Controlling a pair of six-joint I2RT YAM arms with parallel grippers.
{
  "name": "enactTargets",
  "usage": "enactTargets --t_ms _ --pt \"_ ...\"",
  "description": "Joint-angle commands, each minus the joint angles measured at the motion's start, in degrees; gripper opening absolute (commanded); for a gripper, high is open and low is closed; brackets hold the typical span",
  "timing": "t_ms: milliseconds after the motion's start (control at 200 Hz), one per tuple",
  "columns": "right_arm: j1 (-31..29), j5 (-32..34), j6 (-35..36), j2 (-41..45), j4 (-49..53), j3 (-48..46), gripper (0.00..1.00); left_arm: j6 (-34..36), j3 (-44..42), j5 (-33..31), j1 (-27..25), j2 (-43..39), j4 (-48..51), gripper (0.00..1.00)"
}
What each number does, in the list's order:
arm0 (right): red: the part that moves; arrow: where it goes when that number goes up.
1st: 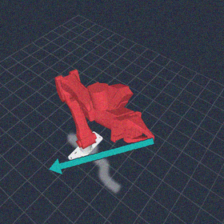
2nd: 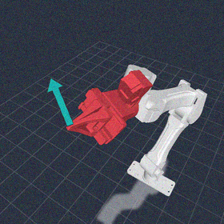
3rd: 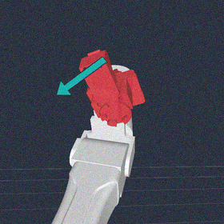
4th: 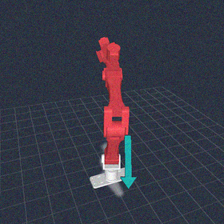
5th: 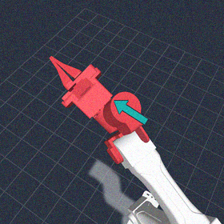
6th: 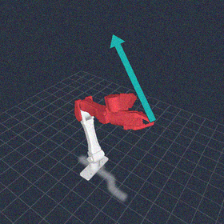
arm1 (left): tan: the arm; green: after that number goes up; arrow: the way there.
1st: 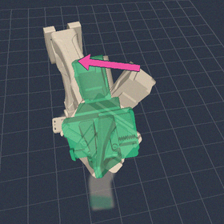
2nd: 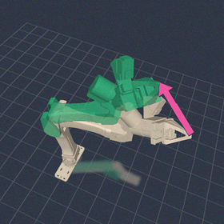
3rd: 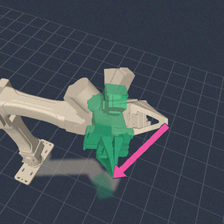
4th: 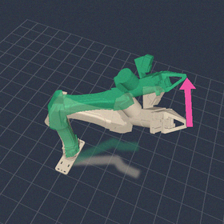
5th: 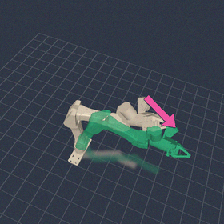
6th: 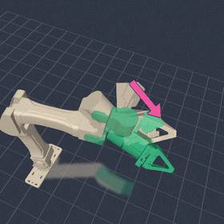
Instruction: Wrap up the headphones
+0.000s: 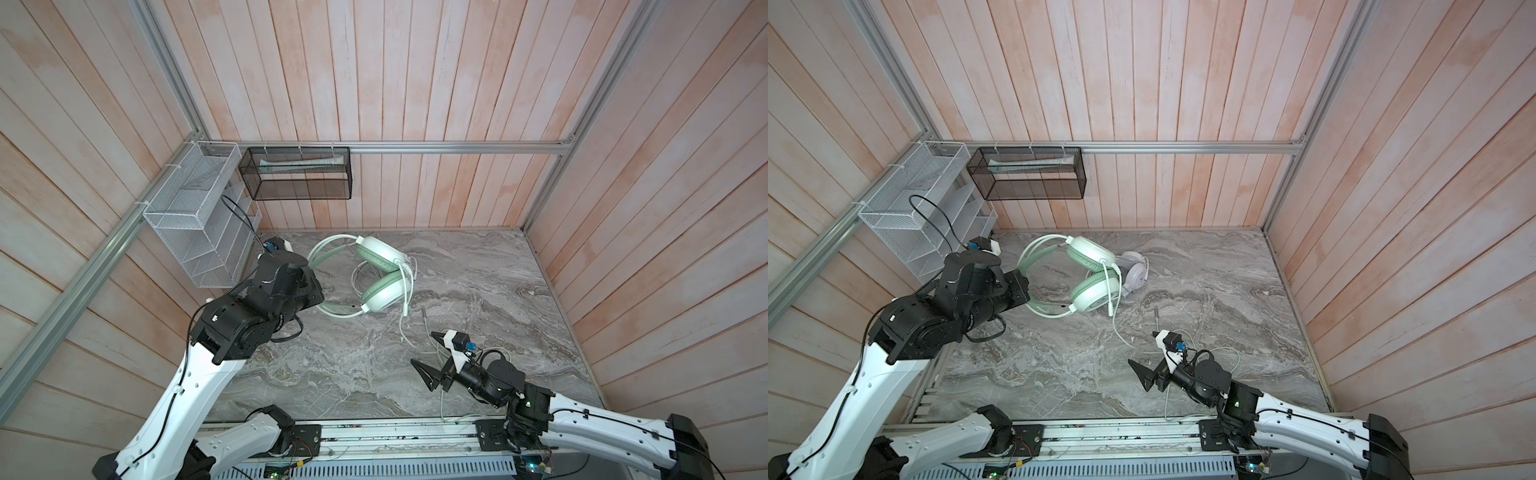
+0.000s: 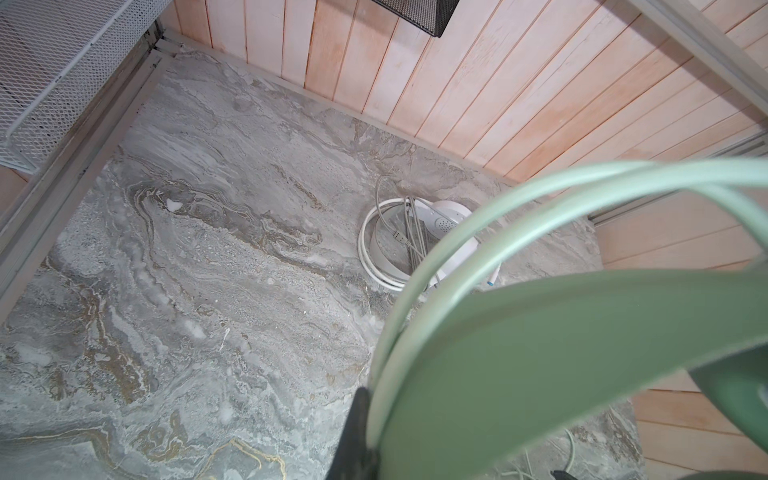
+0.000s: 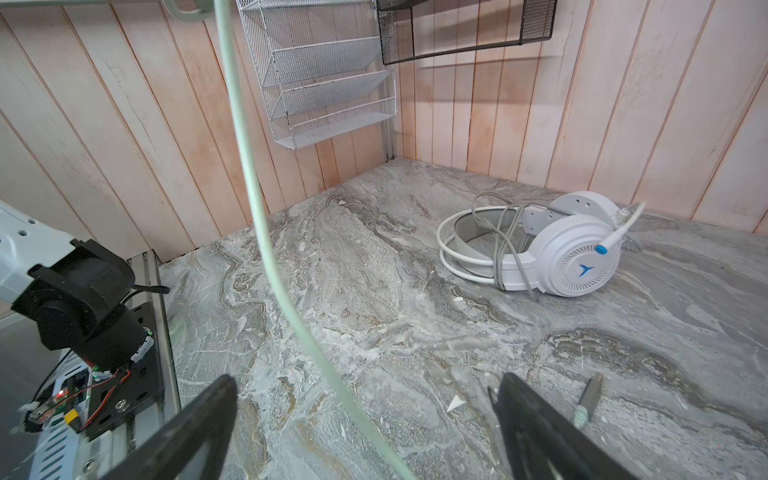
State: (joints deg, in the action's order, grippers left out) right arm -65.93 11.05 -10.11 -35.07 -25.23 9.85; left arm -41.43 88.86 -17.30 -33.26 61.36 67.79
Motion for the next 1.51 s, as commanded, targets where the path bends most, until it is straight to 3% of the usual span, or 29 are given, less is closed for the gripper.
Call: enactTargets --t_ms 0,355,480,545,710,905,1185,1500 --pt "-0.3 0.4 1.8 -3.2 -10.0 -1.1 0.88 -0.4 2.2 3.6 0.7 -0.5 0.6 0.00" --pt "-0.2 10.2 5.9 -6.2 -11.3 -1.4 0.61 0.3 3.6 4.2 1.8 0.1 2.8 0.00" --pt "-0.2 7.6 6.1 -9.5 -10.9 -0.3 0.38 0.4 3.3 5.2 2.4 0.1 2.4 0.00" --pt "-0.2 5.4 5.9 -12.0 -9.2 1.4 0.21 0.5 3.2 5.3 2.6 0.2 2.0 0.00" --pt "-2.6 2.0 3.3 -16.9 -5.4 4.8 0.05 1.7 2.1 2.8 2.7 1.0 1.9 0.00" --pt "-15.7 7.8 4.2 -22.6 1.5 12.8 0.00 2.9 -2.3 -3.3 2.7 1.6 1.2 0.00" --pt "-23.9 11.7 9.4 -33.8 17.0 32.2 0.00 3.5 -8.9 -3.3 2.7 2.6 -1.8 0.00" --pt "-24.2 15.0 18.2 -23.9 44.3 54.3 0.00 10.9 -21.7 -6.9 1.5 -2.9 -6.9 0.00"
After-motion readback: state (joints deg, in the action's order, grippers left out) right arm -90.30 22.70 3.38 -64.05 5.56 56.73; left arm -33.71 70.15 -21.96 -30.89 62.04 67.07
